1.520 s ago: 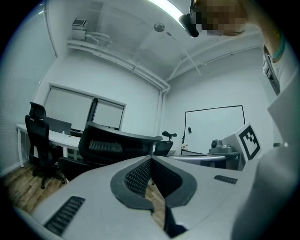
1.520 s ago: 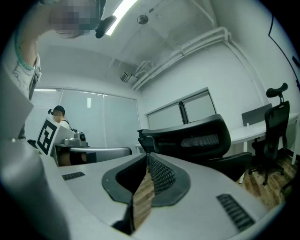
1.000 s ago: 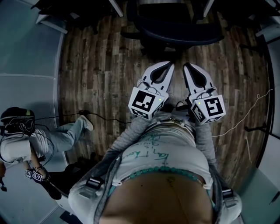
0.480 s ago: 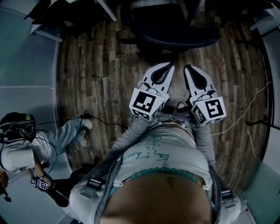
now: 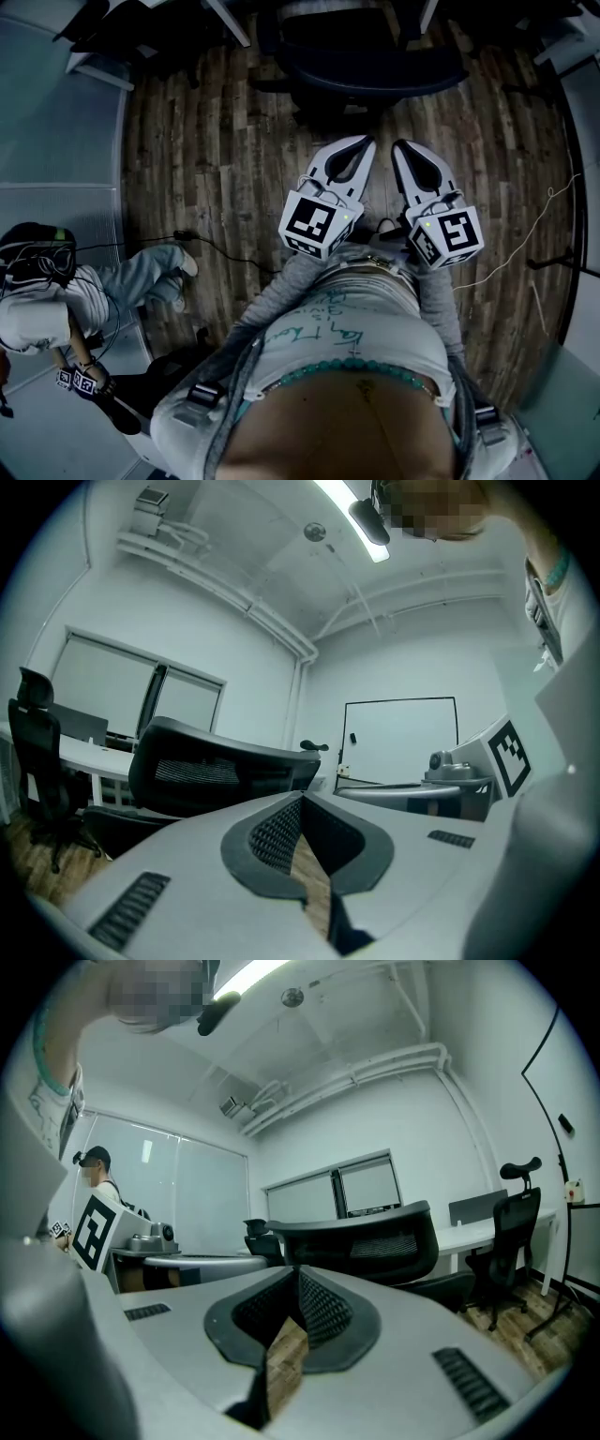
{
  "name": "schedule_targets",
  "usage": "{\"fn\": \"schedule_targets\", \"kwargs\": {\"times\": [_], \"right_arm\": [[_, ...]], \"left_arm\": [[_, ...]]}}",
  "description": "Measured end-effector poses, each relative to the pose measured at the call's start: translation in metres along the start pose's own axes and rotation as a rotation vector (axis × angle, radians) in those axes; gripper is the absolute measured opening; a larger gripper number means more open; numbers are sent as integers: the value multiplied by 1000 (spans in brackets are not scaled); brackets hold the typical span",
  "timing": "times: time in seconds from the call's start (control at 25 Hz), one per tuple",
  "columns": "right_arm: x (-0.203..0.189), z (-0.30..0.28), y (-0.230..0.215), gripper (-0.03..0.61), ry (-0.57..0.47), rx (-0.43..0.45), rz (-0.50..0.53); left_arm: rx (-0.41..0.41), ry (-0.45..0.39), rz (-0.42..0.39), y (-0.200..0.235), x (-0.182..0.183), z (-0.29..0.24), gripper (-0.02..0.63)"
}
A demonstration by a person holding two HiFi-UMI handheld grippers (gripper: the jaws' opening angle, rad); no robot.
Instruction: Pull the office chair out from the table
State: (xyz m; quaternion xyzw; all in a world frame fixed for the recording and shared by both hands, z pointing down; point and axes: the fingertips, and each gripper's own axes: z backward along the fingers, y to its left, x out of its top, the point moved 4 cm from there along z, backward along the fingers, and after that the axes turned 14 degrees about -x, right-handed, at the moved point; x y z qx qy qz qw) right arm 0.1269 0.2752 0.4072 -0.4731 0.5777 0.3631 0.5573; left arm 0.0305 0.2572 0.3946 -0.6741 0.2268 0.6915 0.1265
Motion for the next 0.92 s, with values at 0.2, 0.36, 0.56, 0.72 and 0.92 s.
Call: {"fn": "schedule_targets", "kwargs": {"times": [0.2,0.36,0.56,0.72,0.92], "right_arm": [[0,6,-1,31,3,10,1],[1,8,-1,31,0,23,0],[2,11,-8,31,2,38,1],[5,13,-9,31,3,48,-6],[4,16,-8,31,12,51,-8]], "left_arm": [[15,1,5,-7,-1,1,11],[26,-5,6,-9,0,3,11],[40,-5,7,-14,1,-2,11],[46,-13,6,-16,3,-2,11],[46,-9,6,-22,3,-3,11]]}}
